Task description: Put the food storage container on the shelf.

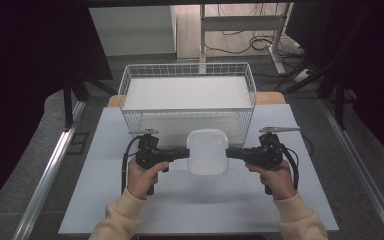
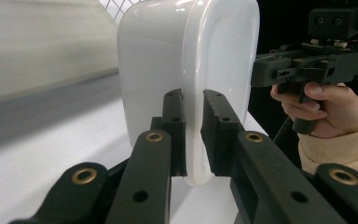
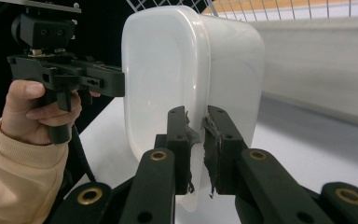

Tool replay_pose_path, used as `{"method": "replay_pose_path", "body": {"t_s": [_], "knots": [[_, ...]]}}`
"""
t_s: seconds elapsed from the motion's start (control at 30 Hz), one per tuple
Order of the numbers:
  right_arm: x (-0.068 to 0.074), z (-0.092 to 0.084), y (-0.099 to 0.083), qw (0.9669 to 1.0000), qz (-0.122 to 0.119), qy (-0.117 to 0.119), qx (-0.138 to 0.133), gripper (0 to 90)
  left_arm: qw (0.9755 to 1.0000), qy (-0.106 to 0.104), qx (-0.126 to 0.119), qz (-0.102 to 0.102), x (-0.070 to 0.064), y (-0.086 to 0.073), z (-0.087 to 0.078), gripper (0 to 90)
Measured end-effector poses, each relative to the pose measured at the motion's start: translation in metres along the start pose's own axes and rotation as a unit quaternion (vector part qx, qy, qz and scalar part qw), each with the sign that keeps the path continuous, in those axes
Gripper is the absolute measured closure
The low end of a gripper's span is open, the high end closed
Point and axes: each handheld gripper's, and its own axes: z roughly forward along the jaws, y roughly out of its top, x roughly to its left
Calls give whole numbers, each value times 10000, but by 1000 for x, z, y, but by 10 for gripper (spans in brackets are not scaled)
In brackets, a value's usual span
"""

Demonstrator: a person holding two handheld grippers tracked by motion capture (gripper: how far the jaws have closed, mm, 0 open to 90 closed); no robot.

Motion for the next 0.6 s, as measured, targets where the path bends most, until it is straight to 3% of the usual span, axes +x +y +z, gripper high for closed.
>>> {"method": "replay_pose_path", "body": {"t_s": [0.3, 0.4, 0.6], "knots": [[16, 2, 26, 9995, -293, 45, -91, 807, 9997, 22, -210, 148, -5, 19, -20, 798], [23, 3, 38, 9990, -416, 39, -125, 807, 9991, 84, -284, 292, -9, 30, -30, 798], [30, 7, 63, 9984, -537, 40, -196, 807, 9985, 172, -352, 384, -11, 54, -42, 798]]}}
